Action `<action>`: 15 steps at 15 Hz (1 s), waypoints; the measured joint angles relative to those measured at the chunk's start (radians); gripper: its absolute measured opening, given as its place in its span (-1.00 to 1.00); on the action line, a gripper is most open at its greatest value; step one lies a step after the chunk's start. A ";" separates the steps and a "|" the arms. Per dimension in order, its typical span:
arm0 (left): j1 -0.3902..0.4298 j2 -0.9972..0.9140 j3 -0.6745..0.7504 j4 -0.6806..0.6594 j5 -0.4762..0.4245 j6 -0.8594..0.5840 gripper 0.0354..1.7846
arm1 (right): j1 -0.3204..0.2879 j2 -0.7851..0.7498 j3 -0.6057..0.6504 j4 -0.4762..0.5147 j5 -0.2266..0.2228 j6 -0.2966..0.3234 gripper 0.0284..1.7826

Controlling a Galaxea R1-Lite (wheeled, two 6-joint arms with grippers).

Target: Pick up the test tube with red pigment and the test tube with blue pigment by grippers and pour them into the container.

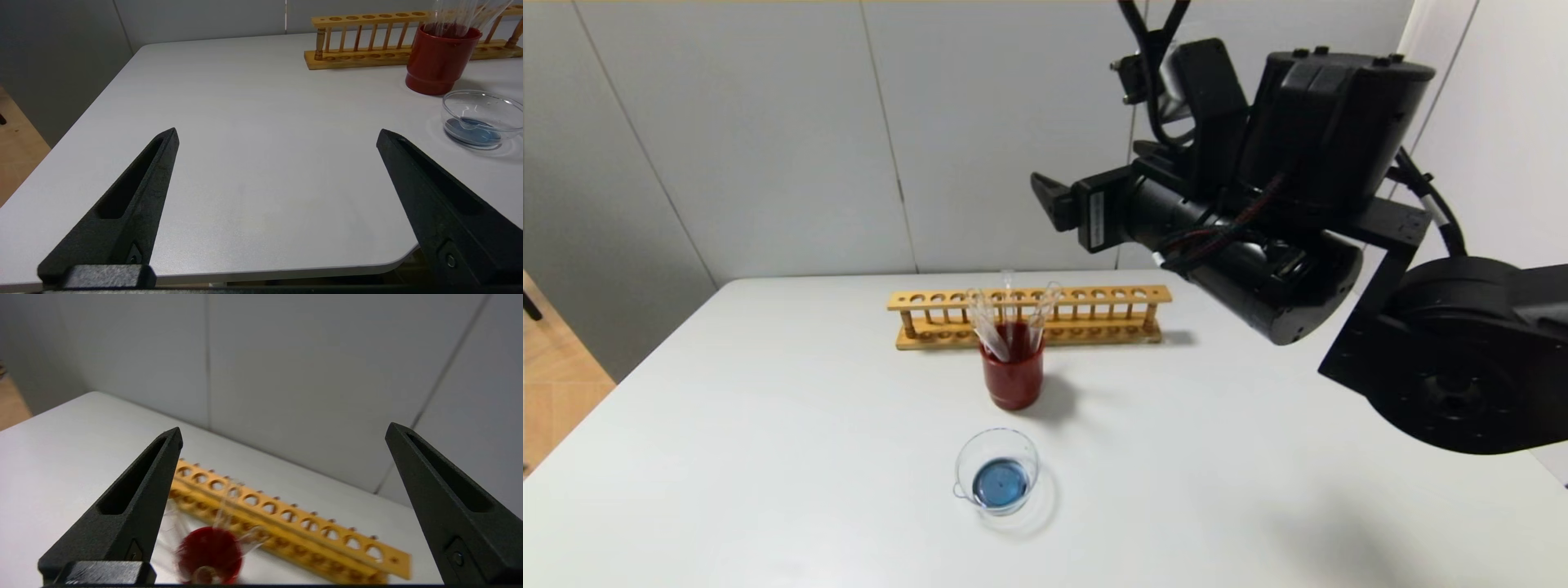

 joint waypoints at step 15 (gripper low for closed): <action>0.000 0.000 0.000 0.000 0.000 0.000 0.91 | -0.448 -0.496 0.206 0.096 -0.025 -0.213 0.95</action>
